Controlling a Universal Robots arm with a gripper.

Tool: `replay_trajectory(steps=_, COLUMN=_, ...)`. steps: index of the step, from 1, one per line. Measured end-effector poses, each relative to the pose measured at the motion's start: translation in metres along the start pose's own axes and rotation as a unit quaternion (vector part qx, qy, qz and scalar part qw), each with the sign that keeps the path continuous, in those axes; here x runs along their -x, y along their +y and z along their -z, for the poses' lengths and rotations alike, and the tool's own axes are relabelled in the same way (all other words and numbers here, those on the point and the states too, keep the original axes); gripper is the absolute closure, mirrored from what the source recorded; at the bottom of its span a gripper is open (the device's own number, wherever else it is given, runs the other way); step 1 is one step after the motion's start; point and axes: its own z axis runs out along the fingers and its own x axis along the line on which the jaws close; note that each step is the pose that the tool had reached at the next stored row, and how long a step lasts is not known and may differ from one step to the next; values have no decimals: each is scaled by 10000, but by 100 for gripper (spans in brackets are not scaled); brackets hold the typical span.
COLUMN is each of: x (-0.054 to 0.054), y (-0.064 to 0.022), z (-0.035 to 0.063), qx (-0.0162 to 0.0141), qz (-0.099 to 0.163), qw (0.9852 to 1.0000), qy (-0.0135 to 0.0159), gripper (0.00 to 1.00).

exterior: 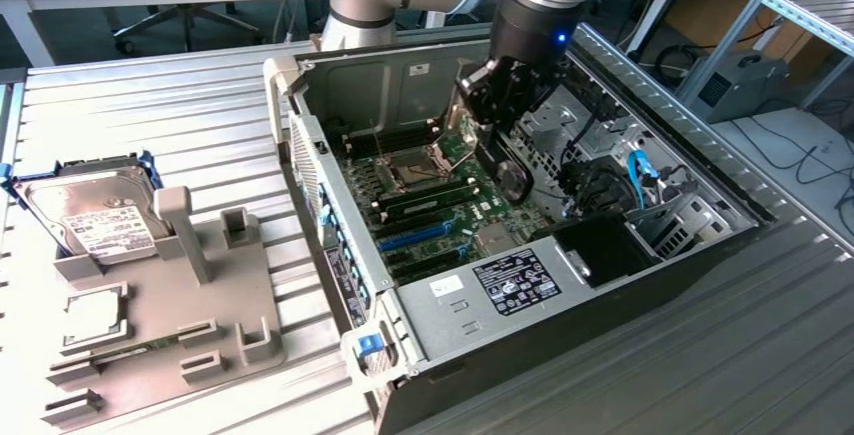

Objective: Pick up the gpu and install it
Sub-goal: 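Insert the gpu into the slot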

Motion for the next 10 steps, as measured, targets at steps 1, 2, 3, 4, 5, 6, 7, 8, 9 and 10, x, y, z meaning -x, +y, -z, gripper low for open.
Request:
replay_trajectory(steps=1, x=0, y=0, z=0, qx=0, qz=57, qw=10000, qy=0, gripper=74)
replay_trajectory(steps=2, x=0, y=0, z=0, qx=0, qz=89, qw=10000, qy=-1, gripper=74)
replay_trajectory(steps=3, x=0, y=0, z=0, qx=0, qz=141, qw=9999, qy=-1, gripper=74)
replay_trajectory(steps=4, x=0, y=0, z=-1, qx=0, qz=188, qw=9998, qy=-1, gripper=74)
replay_trajectory(steps=5, x=0, y=0, z=-1, qx=0, qz=223, qw=9998, qy=-1, gripper=74)
replay_trajectory(steps=6, x=0, y=0, z=-1, qx=0, qz=261, qw=9997, qy=-2, gripper=74)
replay_trajectory(steps=7, x=0, y=0, z=-1, qx=0, qz=296, qw=9996, qy=-2, gripper=74)
replay_trajectory(steps=8, x=0, y=0, z=-1, qx=0, qz=333, qw=9994, qy=-2, gripper=74)
replay_trajectory(steps=9, x=0, y=0, z=-2, qx=0, qz=369, qw=9993, qy=-2, gripper=74)
replay_trajectory(steps=10, x=0, y=0, z=-2, qx=0, qz=415, qw=9991, qy=-3, gripper=74)
